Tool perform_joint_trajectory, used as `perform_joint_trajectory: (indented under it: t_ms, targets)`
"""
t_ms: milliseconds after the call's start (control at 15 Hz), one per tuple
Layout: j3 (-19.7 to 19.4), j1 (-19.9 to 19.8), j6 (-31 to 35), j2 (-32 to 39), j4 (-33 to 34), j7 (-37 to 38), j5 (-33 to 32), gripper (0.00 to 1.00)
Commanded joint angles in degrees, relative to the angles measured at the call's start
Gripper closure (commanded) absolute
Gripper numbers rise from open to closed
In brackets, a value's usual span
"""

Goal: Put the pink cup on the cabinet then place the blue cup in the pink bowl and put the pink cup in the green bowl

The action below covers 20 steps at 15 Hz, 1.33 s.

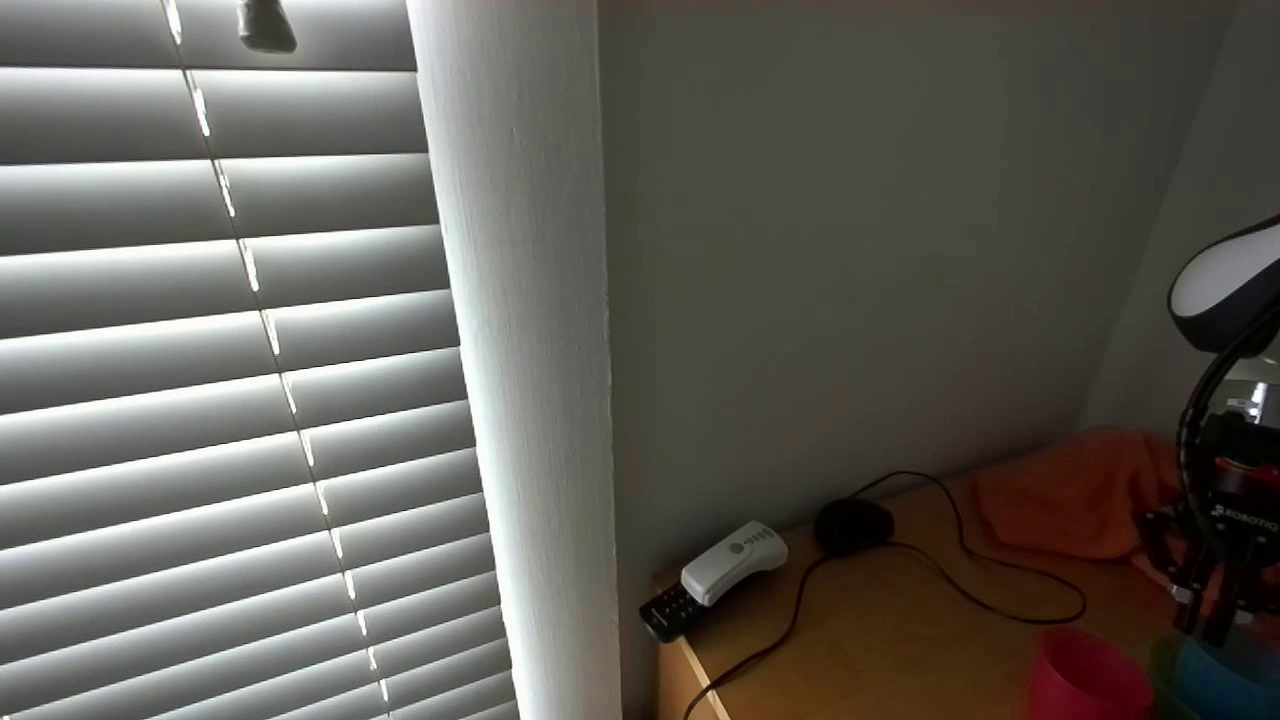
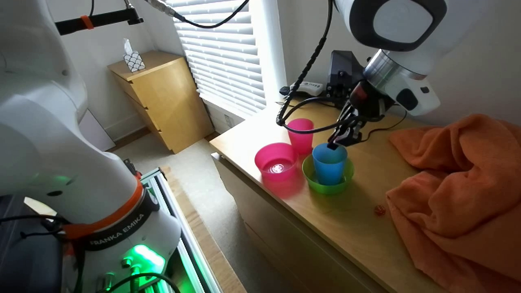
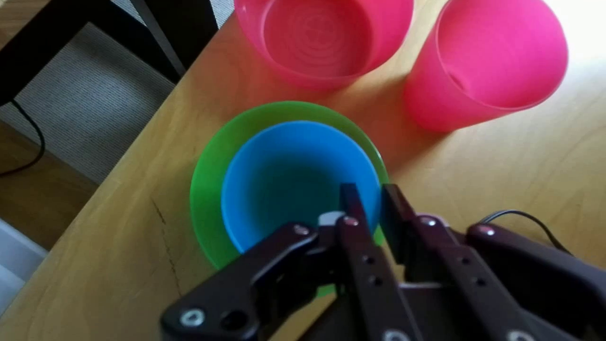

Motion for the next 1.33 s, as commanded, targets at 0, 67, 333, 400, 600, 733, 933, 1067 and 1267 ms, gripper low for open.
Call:
perform_joint_trajectory:
  t_ms: [0,67,333,400,600,733,933,1067,1267]
  targets:
    - [0.54,-0.87,1.80,-1.24,-2.04,-1.39,0.89,1.00]
    - [0.54,-0.94,1.71,-1.28,-2.05,-1.56,0.95,1.00]
    - [0.57,-0.93,-2.05,-4.67,-2.43,-3.14,-0.02,0.99]
    - [0.55,-0.61,-3.04,-5.99,-2.64,-3.19,-0.78,0.99]
    - [0.72,0.28,-6.41,-9.29,-2.93,-2.55,-2.55,0.99]
    - [1.10,0.50,-9.51,-11.14,-2.81,-2.97,-2.65,0.99]
    - [2.03,1.29,-14.76,-13.49,-2.61,-2.87,-2.88,0.99]
    - [3.03,2.25,-18.67,-13.83,-2.24,-2.64,-3.88,0.99]
    - [4.71,3.95,-21.05,-12.72,-2.03,-2.46,-5.50,0.99]
